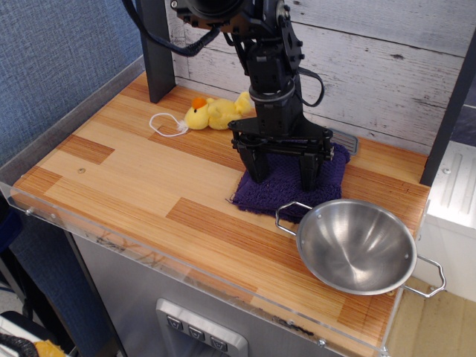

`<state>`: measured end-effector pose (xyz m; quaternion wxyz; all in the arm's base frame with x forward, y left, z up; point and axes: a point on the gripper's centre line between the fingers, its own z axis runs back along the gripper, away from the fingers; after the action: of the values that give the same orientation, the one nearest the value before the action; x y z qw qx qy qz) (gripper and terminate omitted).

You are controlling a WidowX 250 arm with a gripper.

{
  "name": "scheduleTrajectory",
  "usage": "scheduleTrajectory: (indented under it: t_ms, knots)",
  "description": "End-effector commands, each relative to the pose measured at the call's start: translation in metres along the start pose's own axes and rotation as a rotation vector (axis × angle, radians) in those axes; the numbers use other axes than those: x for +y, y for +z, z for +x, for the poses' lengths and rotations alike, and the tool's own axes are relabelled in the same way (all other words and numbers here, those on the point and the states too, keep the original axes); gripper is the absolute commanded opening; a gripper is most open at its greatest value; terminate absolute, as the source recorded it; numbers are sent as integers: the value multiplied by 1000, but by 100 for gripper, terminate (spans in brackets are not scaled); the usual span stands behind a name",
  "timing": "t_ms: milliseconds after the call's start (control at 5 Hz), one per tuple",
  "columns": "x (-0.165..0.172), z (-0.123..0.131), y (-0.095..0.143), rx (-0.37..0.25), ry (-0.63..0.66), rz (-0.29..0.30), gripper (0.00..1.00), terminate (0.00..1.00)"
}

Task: Place the purple towel between the colander and green spatula

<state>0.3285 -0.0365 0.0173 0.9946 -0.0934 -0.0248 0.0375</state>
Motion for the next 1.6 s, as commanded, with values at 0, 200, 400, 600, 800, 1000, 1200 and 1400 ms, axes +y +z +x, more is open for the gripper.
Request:
scheduleTrajectory:
  t_ms: [0, 200, 400, 600, 800, 1000, 1200, 1400]
  knots:
    - [-6, 5, 55, -88, 32, -10, 100, 0]
    - [-10, 6, 86, -127, 47, -22, 100, 0]
    - [-11, 4, 117, -172, 59, -29, 100, 0]
    - [-10, 2, 149, -233, 49, -16, 100, 0]
    - [-10, -1, 172, -289, 64, -29, 100, 0]
    - [-12, -9, 189, -337, 90, -25, 100, 0]
    - [-12, -9, 189, -337, 90, -25, 100, 0]
    - [-12, -9, 189, -337, 90, -25, 100, 0]
